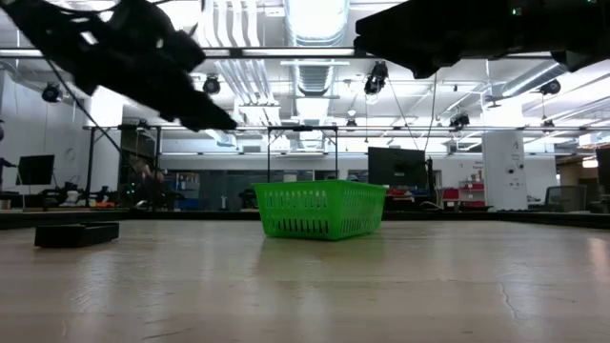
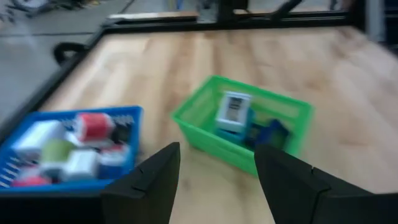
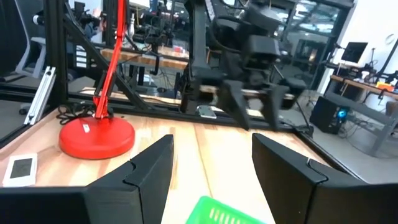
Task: Pick & Place Office items
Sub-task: Put the black digital clock into the green bin
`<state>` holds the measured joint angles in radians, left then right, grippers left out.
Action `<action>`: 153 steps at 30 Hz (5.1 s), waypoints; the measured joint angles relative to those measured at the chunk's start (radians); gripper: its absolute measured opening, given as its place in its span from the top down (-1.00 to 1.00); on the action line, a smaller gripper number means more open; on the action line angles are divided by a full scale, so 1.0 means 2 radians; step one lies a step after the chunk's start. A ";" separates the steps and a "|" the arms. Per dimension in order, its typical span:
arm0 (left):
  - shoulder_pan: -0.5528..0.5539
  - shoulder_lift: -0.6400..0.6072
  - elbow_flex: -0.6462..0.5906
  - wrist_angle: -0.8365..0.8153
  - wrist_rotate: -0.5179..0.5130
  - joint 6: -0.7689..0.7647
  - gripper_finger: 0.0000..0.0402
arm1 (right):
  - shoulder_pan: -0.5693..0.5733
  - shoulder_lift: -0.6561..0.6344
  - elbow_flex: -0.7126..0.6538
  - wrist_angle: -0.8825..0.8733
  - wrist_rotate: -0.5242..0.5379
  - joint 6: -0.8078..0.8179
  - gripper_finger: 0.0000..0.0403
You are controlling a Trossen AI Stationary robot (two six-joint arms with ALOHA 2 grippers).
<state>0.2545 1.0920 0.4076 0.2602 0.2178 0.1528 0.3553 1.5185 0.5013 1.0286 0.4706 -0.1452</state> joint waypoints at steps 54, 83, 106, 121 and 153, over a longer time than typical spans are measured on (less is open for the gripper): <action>-0.182 0.067 0.065 -0.420 0.025 -0.230 1.00 | 0.000 0.001 0.052 -0.146 0.015 0.034 -0.05; -0.210 0.246 0.177 -0.361 0.036 -0.157 1.00 | 0.000 0.000 0.052 -0.148 0.015 0.032 -0.05; -0.204 0.177 0.178 -0.339 -0.070 -0.060 0.97 | 0.001 0.000 0.053 -0.160 0.011 0.049 -0.05; -0.207 0.183 0.167 -0.334 -0.083 -0.046 0.07 | 0.001 0.000 0.056 -0.166 0.012 0.047 -0.05; -0.215 0.266 0.163 -0.291 -0.090 -0.067 -0.22 | 0.001 0.000 0.056 -0.172 0.014 0.047 -0.05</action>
<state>-0.1754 1.6236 0.7330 -0.3214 0.0381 0.0190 0.3576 1.5181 0.6132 0.6844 0.4995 -0.0519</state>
